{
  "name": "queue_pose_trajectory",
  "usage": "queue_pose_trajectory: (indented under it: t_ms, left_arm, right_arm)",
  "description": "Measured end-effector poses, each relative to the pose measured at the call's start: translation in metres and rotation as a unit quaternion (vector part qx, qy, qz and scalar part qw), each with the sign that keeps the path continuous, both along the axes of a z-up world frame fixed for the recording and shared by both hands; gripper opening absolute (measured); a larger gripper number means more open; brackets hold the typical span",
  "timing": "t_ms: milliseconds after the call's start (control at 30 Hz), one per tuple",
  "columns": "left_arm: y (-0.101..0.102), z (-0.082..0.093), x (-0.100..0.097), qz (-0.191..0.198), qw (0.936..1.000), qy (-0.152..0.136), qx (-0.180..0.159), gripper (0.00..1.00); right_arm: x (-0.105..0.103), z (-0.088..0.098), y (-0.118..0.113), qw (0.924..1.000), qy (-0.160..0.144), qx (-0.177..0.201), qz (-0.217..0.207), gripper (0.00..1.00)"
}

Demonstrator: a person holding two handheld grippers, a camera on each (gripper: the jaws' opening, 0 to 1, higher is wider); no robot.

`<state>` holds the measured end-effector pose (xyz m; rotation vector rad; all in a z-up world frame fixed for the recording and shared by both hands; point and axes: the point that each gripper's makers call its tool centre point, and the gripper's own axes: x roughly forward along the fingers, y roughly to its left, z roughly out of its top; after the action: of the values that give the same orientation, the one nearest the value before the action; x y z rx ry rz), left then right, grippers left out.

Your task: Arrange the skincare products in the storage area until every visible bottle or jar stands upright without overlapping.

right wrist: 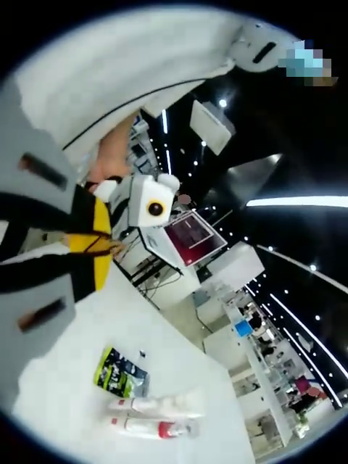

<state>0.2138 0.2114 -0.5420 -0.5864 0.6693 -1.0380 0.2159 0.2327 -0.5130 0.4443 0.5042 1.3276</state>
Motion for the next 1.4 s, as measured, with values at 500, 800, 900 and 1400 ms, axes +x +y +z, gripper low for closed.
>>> queue_pose_trajectory:
  t_ms: [500, 800, 900, 1400]
  left_arm:
    - [0.004, -0.002, -0.007, -0.006, 0.9986, 0.027, -0.045, 0.26]
    - [0.011, 0.025, 0.000, 0.020, 0.9716, 0.105, -0.211, 0.32]
    - [0.006, 0.025, 0.001, 0.008, 0.9725, 0.106, -0.207, 0.14]
    - [-0.005, 0.025, -0.002, -0.007, 0.9799, 0.084, -0.181, 0.01]
  right_arm:
    - [-0.004, 0.002, -0.007, 0.9994, 0.026, 0.023, -0.008, 0.01]
    - [0.003, 0.016, -0.024, 0.9953, 0.056, 0.068, -0.039, 0.02]
    - [0.000, 0.013, -0.032, 0.9945, 0.063, 0.065, -0.053, 0.02]
    - [-0.006, 0.001, -0.023, 0.9942, 0.075, 0.048, -0.062, 0.10]
